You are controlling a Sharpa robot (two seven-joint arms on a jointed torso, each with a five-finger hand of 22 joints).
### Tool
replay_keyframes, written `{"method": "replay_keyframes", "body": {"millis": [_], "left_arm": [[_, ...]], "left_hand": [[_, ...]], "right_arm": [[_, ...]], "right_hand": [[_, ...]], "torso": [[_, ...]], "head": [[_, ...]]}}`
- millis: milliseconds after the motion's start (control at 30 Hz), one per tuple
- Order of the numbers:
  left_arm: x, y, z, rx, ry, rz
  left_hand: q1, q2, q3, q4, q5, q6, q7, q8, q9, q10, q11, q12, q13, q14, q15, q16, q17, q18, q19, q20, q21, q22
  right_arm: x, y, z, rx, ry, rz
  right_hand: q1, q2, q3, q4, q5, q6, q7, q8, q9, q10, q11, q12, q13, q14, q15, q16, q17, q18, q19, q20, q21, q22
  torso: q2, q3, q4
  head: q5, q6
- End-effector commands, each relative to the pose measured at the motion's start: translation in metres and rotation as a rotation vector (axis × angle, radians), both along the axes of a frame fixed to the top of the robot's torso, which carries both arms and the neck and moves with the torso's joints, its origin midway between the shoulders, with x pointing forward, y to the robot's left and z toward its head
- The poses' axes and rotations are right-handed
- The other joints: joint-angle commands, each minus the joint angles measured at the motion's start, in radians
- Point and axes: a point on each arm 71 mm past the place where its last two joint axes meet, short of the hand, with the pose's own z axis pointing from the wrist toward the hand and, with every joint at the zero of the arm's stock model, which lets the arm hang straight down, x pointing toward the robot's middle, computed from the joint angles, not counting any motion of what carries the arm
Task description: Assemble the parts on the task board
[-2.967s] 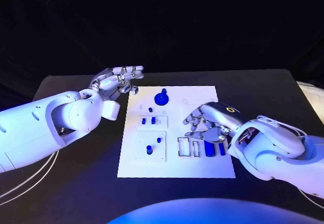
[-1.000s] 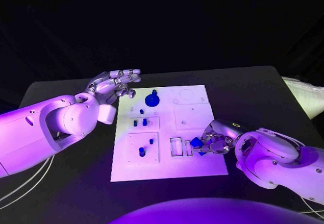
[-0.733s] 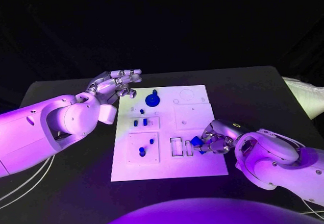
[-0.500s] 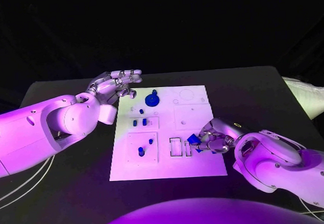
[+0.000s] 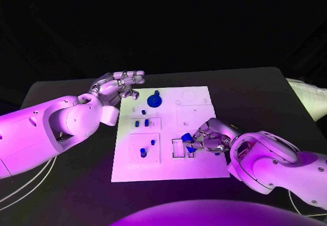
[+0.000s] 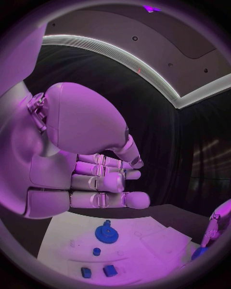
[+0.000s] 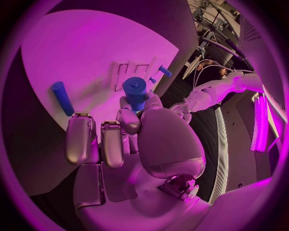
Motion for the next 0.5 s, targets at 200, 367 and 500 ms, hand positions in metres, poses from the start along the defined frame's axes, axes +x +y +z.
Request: {"method": "replay_keyframes", "body": {"millis": [200,367,500], "left_arm": [[-0.0015,-0.0043,0.0012,-0.010,-0.006,-0.026],[-0.0019,-0.0049,0.0013,-0.011,-0.005,-0.028],[-0.0020,-0.0052,0.0014,-0.011,-0.005,-0.028]], "left_hand": [[-0.002,0.006,-0.007,0.000,-0.003,-0.006,0.003,0.007,-0.001,-0.008,0.000,0.005,0.001,-0.005,0.001,-0.004,-0.001,0.017,-0.009,-0.001,-0.006,-0.001],[-0.002,0.006,-0.007,0.000,-0.003,-0.006,0.003,0.007,-0.001,-0.008,0.000,0.005,0.001,-0.005,0.001,-0.004,-0.001,0.017,-0.009,-0.001,-0.006,-0.001],[-0.002,0.006,-0.007,0.000,-0.003,-0.006,0.003,0.007,-0.001,-0.008,0.000,0.005,0.001,-0.005,0.001,-0.004,-0.001,0.017,-0.009,-0.001,-0.006,-0.001]], "right_arm": [[0.0013,0.0118,-0.0128,-0.025,0.104,0.065],[0.0050,0.0135,-0.0150,-0.031,0.101,0.063],[0.0079,0.0159,-0.0142,-0.037,0.080,0.063]], "right_hand": [[-0.059,0.010,-0.029,0.000,-0.031,0.012,-0.011,0.010,0.070,0.006,-0.003,-0.021,-0.010,0.067,-0.006,0.009,0.031,-0.008,0.004,-0.005,0.007,0.003],[-0.069,0.015,-0.037,0.000,-0.041,0.013,-0.012,0.011,0.075,0.005,-0.004,-0.029,-0.014,0.067,-0.007,0.010,0.033,-0.008,0.004,-0.006,0.008,0.004],[-0.085,0.016,-0.054,-0.001,-0.081,0.013,-0.013,0.011,0.085,0.004,-0.005,-0.043,-0.021,0.066,-0.008,0.009,0.031,-0.008,0.004,-0.006,0.007,0.003]], "torso": [[0.001,0.0003,-0.0012],[0.001,0.0008,-0.0020],[0.001,0.0017,-0.0025]], "head": [[0.005,0.000],[0.009,0.000],[0.010,0.000]]}}
